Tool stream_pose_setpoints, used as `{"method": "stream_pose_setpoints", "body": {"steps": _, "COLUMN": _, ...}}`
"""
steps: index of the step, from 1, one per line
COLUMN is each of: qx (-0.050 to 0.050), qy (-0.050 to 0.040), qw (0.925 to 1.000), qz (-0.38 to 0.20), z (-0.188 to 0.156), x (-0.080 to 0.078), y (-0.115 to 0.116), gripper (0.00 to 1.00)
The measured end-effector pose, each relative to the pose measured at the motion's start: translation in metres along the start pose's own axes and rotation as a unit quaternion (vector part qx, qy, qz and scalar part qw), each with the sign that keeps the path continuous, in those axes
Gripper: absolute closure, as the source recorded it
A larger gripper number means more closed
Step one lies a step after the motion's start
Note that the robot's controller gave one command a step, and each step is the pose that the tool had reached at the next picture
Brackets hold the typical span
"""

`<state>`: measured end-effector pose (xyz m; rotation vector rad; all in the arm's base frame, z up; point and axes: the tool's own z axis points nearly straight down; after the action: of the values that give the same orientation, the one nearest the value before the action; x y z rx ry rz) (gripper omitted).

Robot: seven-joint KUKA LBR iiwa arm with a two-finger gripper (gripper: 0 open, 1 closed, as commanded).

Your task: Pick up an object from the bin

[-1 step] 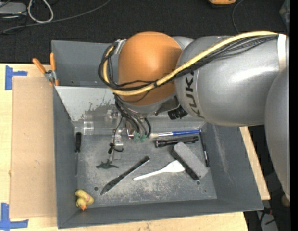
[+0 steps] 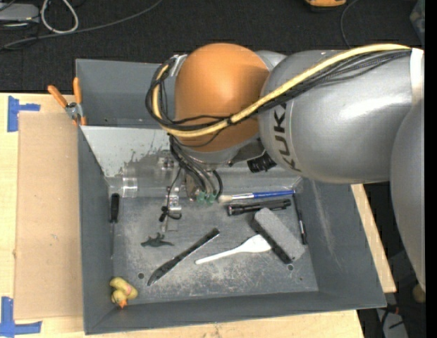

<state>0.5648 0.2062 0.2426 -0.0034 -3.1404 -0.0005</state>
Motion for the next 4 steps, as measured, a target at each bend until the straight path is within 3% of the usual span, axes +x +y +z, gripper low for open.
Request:
{"method": "stream_pose_setpoints", "body": {"steps": 1, "qx": 0.0, "qy": 0.0002, "qw": 0.9953, "qz": -0.097, "z": 0.068, "x": -0.008, "y": -0.037, "gripper": 0.0}}
{"method": "stream_pose_setpoints", "body": {"steps": 2, "qx": 0.0, "qy": 0.0005, "qw": 0.9869, "qz": -0.161, "z": 0.084, "x": 0.015, "y": -0.085, "gripper": 0.0}}
{"method": "stream_pose_setpoints", "body": {"steps": 3, "qx": -0.001, "qy": 0.0026, "qw": 0.9836, "qz": -0.181, "z": 0.112, "x": 0.029, "y": -0.123, "gripper": 0.0}}
{"method": "stream_pose_setpoints", "body": {"steps": 4, "qx": -0.002, "qy": 0.0014, "qw": 0.9688, "qz": -0.248, "z": 0.177, "x": 0.052, "y": -0.162, "gripper": 0.0}}
